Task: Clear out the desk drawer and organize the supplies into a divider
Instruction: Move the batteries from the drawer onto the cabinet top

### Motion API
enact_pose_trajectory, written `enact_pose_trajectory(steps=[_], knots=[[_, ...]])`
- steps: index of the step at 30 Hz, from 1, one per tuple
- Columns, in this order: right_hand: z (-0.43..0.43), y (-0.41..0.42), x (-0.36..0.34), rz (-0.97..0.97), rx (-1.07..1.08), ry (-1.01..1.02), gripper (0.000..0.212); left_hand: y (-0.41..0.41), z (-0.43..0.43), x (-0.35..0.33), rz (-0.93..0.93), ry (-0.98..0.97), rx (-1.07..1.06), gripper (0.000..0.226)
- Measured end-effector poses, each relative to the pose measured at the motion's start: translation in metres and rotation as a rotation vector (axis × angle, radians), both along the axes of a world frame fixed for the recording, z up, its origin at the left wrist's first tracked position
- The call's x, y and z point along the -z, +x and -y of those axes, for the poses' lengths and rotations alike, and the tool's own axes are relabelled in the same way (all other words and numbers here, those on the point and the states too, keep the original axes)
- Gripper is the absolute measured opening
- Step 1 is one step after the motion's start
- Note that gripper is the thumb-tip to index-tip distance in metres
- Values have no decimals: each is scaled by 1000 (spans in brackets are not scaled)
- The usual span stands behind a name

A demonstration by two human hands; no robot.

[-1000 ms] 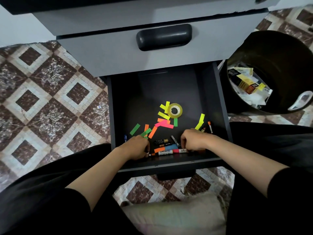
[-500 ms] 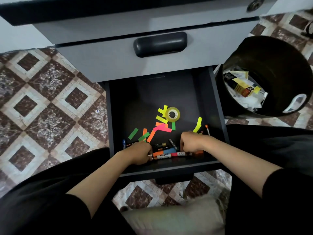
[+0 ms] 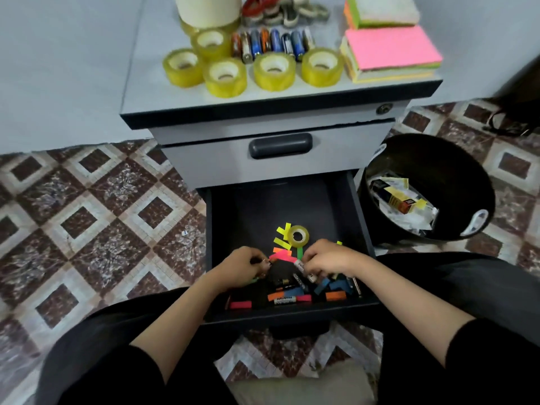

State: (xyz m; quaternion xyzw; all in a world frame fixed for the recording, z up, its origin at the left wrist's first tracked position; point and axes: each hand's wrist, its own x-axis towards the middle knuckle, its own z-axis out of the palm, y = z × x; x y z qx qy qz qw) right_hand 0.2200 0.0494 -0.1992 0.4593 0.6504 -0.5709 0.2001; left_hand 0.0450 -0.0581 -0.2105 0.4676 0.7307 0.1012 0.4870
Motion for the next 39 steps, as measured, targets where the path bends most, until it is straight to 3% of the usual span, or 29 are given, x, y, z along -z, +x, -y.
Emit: enact_pose_trajectory(steps=[4, 8, 13, 17, 21, 29, 39], knots=[[3, 3, -30, -209, 225, -82, 18, -1, 1, -37, 60, 90, -90, 17], [2, 5, -61, -311, 354, -69, 8, 1, 1, -70, 173, 158, -181, 22], [1, 4, -108, -409, 403, -11, 5, 13, -5, -111, 356, 205, -356, 12], [-11, 0, -153, -516, 444, 30, 22, 16, -17, -152, 489, 214, -403, 10], [-30, -3, -193, -584, 471, 114, 24, 14, -39, -192, 579, 194, -461, 7], [-85, -17, -245, -667, 530, 285, 19, -10, -115, -267, 384, 361, -521, 8], [-168, -36, -263, -564, 568, 486, 18, 4, -226, -293, -37, 353, -372, 22]])
